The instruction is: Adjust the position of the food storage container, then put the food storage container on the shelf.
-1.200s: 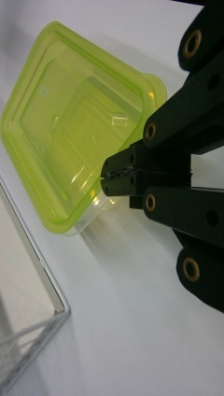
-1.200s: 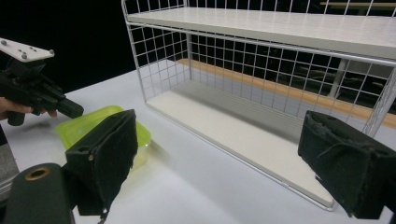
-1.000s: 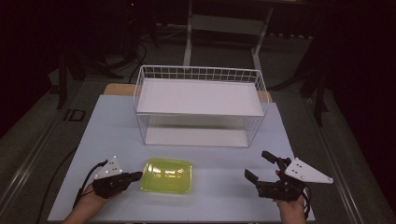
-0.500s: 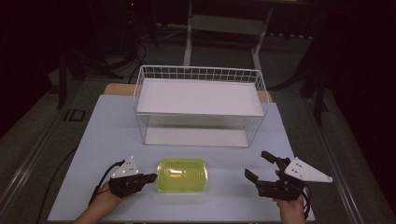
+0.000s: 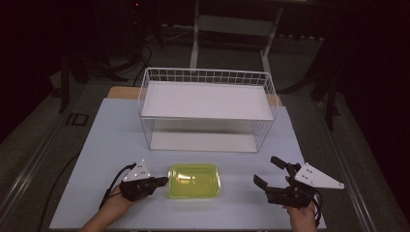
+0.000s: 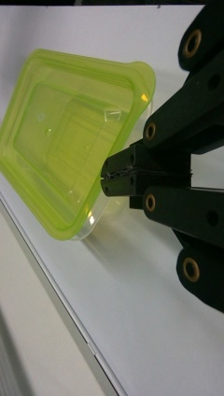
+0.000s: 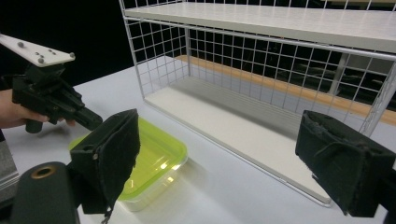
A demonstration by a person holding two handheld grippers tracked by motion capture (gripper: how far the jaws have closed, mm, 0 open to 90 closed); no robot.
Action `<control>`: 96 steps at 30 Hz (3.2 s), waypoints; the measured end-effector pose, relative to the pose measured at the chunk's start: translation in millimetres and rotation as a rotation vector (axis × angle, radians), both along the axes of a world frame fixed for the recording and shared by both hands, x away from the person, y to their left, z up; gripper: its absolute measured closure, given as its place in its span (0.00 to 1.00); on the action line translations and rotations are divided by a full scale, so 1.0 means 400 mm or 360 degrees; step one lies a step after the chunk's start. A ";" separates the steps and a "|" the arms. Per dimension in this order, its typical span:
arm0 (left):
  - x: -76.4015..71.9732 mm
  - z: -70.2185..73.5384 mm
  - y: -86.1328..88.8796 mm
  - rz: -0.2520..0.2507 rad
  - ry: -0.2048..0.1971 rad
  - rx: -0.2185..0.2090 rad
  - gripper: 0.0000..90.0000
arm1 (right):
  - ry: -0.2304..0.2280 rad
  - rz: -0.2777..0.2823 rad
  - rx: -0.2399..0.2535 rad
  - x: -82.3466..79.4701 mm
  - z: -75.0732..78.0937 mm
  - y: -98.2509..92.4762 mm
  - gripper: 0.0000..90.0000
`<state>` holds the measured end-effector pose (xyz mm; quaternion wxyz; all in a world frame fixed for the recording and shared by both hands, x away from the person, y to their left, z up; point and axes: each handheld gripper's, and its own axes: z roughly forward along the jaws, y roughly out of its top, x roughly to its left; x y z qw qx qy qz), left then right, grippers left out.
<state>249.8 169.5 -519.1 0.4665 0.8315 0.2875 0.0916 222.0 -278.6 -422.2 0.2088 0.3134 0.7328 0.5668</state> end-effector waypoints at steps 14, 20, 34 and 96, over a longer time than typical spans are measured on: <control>0.027 -0.003 -0.058 -0.0034 -0.0040 0.0006 1.00 | 0.0020 0.0004 -0.0021 0.005 -0.008 0.003 0.15; 0.031 -0.004 -0.081 -0.0062 -0.0028 -0.0008 1.00 | 0.0019 -0.0006 -0.0041 0.011 -0.014 0.001 0.15; 0.037 -0.007 -0.127 -0.0126 -0.0023 -0.0032 1.00 | 0.0032 0.0014 -0.0065 0.015 -0.023 0.008 0.15; 0.080 0.044 -0.195 0.0343 0.0576 -0.0158 0.17 | 0.0756 -0.0101 -0.0299 0.158 -0.167 0.131 0.23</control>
